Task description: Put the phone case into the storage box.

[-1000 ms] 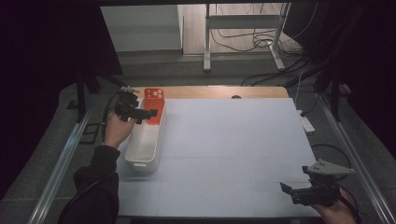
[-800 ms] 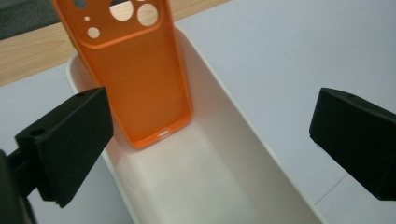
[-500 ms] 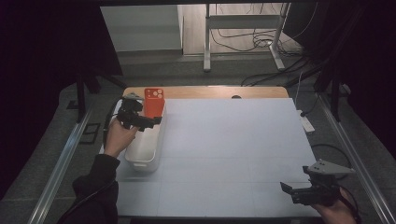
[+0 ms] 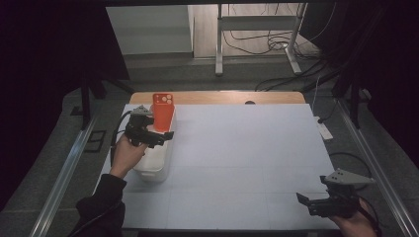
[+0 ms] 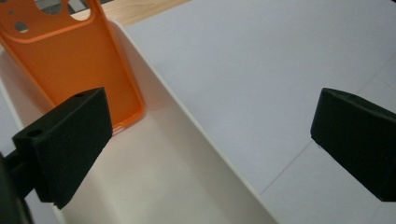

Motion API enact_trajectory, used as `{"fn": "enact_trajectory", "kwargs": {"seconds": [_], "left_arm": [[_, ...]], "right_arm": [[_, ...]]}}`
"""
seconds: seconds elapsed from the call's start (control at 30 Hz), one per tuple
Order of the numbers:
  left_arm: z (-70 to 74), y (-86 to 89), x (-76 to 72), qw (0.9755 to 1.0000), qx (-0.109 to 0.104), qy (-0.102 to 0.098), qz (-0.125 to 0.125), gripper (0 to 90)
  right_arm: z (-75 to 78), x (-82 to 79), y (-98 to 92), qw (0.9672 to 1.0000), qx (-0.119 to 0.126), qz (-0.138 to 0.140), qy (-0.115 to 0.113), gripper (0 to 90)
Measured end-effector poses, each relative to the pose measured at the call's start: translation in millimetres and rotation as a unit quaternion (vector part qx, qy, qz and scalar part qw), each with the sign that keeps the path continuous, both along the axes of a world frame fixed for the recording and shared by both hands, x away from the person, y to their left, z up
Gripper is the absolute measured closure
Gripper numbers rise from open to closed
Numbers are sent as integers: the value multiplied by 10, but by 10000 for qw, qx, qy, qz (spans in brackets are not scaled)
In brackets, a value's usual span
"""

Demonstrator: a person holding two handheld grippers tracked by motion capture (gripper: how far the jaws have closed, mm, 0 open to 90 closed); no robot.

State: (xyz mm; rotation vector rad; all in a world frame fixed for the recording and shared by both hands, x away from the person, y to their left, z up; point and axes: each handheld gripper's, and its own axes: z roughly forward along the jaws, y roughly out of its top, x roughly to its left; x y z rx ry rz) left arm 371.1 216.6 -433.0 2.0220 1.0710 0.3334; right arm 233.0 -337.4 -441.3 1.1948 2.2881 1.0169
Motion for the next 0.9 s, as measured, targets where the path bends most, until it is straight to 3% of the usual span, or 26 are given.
{"fn": "enact_trajectory", "kwargs": {"seconds": [0.3,0.4,0.9], "left_arm": [[-26,-36,-171,9998,-4,-86,-161,0],[-24,-40,-222,9997,79,-120,-176,0],[-38,-42,-532,9997,52,-136,-187,0]], "right_arm": [[0,-1,0,10000,-5,0,-5,0],[1,-1,1,10000,-8,1,-4,0],[0,-3,10,10000,-51,2,-4,0]]}}
